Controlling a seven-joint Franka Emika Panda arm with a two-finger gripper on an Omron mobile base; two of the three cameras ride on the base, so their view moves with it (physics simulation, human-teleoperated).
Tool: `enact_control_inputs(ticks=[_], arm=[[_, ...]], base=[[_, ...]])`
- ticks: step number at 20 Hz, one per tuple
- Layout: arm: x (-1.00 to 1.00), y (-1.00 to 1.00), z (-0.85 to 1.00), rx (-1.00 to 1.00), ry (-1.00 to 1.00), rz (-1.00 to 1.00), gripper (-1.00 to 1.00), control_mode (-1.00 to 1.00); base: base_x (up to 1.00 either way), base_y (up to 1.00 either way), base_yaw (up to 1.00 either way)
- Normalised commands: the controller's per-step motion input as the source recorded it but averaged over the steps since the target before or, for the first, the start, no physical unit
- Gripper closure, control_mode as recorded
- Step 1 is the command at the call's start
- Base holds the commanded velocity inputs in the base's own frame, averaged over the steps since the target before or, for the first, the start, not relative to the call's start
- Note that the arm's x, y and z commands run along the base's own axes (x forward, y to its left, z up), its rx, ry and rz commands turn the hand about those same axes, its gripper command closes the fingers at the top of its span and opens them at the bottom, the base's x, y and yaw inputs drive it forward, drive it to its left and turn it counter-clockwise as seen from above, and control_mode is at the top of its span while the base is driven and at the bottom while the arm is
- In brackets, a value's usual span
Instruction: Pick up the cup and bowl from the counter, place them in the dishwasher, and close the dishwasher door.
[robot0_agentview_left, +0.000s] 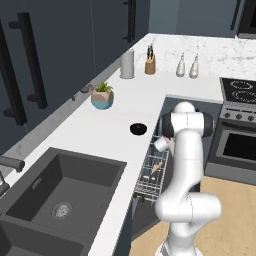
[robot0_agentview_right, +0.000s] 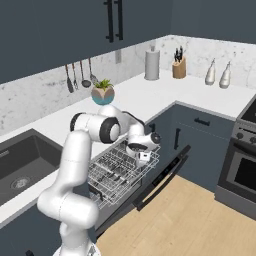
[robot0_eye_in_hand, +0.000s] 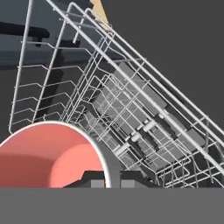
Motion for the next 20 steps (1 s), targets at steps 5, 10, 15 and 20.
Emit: enact_control_inputs(ticks=[5,10,15,20], arm=[[0.2,0.0,-0.37,0.03,0.08,-0.15,1.0,-1.0],[0.2,0.0,-0.3,0.04,0.06,-0.15,1.0,-1.0],[0.27,0.02,-0.19,0.07,0.05,-0.13,1.0,-1.0],[0.29,0.08,-0.07,0.07,0.02,-0.12,-1.0,-1.0]], base=[[0.0,0.0,0.0],[0.0,0.0,0.0],[0.0,0.0,0.0],[0.0,0.0,0.0]])
